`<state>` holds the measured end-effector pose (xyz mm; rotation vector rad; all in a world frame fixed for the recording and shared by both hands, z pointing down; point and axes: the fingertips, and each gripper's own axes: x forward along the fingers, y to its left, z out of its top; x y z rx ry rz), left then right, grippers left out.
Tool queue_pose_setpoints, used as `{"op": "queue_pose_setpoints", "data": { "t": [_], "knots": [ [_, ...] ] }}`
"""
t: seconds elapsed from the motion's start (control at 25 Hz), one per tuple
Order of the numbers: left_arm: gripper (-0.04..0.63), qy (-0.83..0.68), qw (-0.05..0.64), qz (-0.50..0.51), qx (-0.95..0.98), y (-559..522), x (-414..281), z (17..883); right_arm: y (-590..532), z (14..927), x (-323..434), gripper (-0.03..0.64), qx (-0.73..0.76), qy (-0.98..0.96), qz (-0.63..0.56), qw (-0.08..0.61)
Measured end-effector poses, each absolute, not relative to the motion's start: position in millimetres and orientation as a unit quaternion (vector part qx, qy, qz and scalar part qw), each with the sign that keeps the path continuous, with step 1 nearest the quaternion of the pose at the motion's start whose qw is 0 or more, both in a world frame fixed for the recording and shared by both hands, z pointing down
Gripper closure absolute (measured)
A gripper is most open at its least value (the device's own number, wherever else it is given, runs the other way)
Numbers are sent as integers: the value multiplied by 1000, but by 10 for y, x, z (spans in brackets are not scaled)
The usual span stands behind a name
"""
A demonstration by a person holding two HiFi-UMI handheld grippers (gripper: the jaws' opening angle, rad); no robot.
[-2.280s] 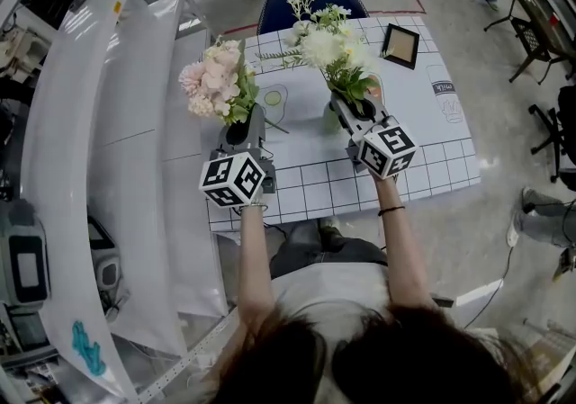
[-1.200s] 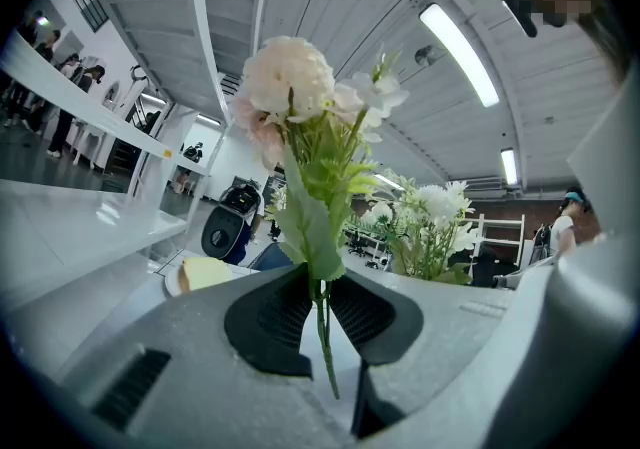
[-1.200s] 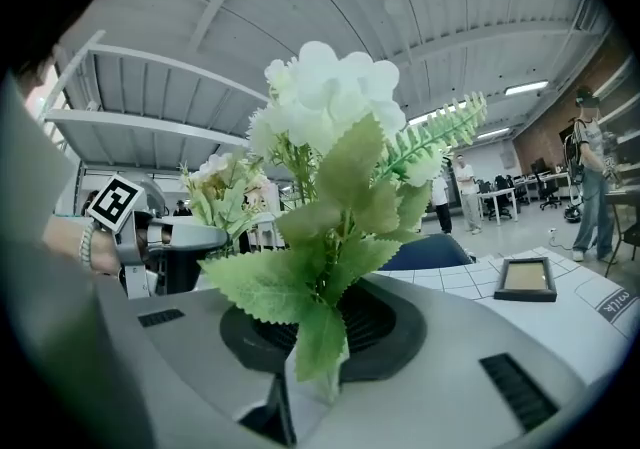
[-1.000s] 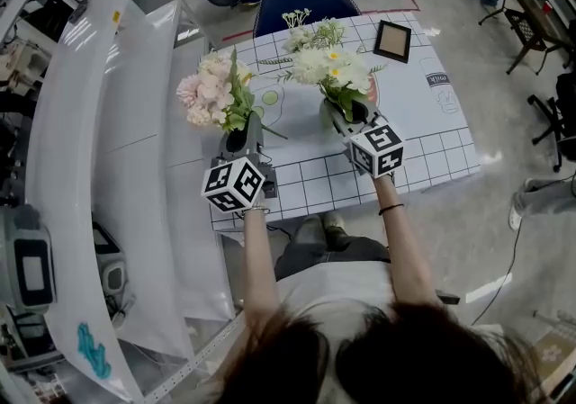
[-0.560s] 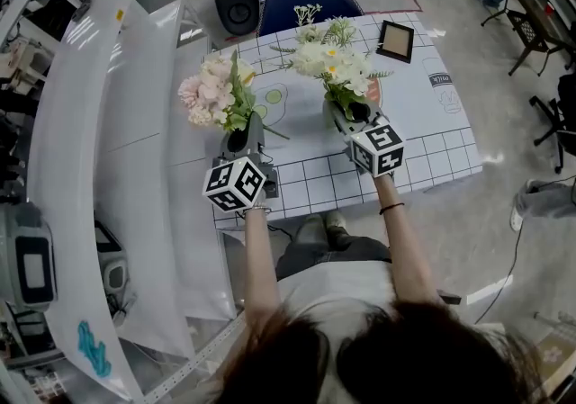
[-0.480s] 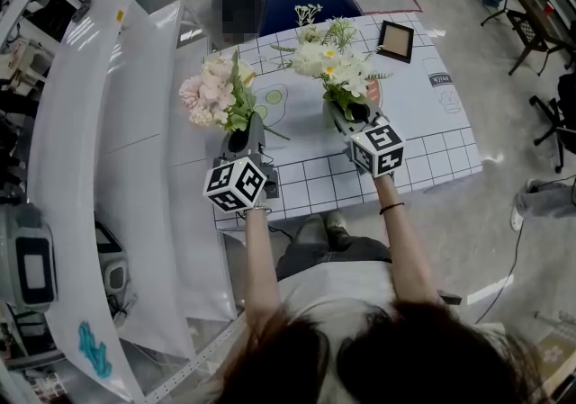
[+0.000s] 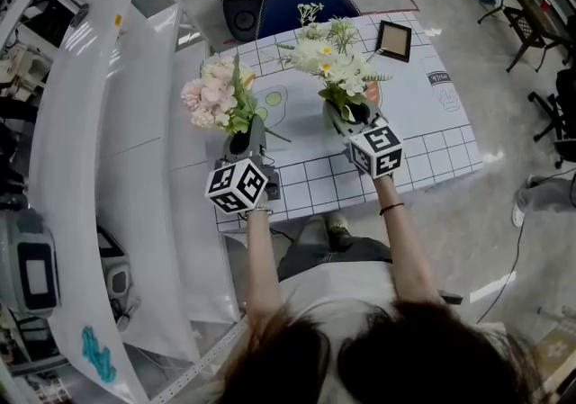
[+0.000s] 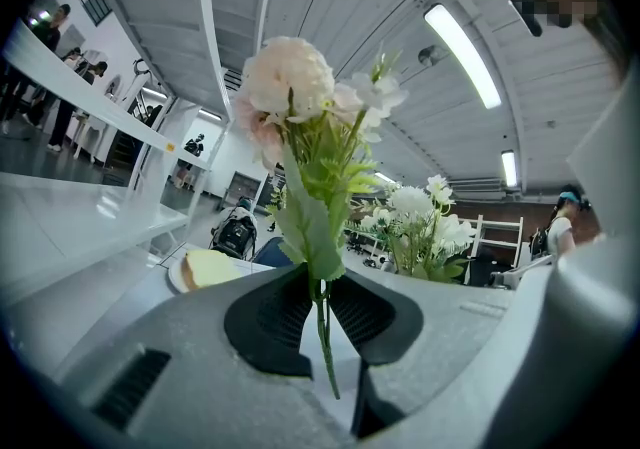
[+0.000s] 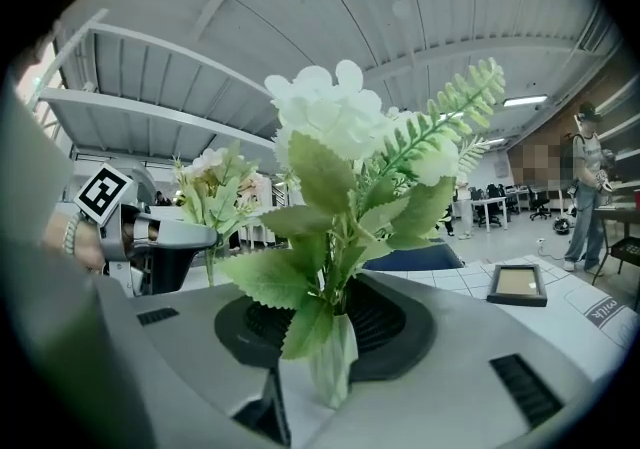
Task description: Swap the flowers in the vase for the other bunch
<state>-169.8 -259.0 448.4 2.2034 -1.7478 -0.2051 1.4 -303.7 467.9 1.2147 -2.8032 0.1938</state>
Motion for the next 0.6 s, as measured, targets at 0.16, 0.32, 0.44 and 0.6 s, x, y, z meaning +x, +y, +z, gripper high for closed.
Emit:
{"op": "queue_pose_setpoints", "data": {
  "t": [0.16, 0.32, 0.44, 0.6],
  "knots": [
    [535, -610, 163, -72, 772, -2588, -1711, 4491, -3029, 4657, 27, 529, 403, -912, 65, 37],
    [535, -608, 164, -71, 774, -2596, -1702, 4501, -3021, 4673, 58, 519, 409, -909, 70, 33],
    [535, -605, 165, -70, 776, -2603, -1685, 4507, -3018, 4713, 72, 508, 410, -908, 72, 37],
    [535, -603, 167, -69, 777, -2612, -1669, 4523, -3002, 4723, 63, 492, 410, -908, 75, 42]
  ]
}}
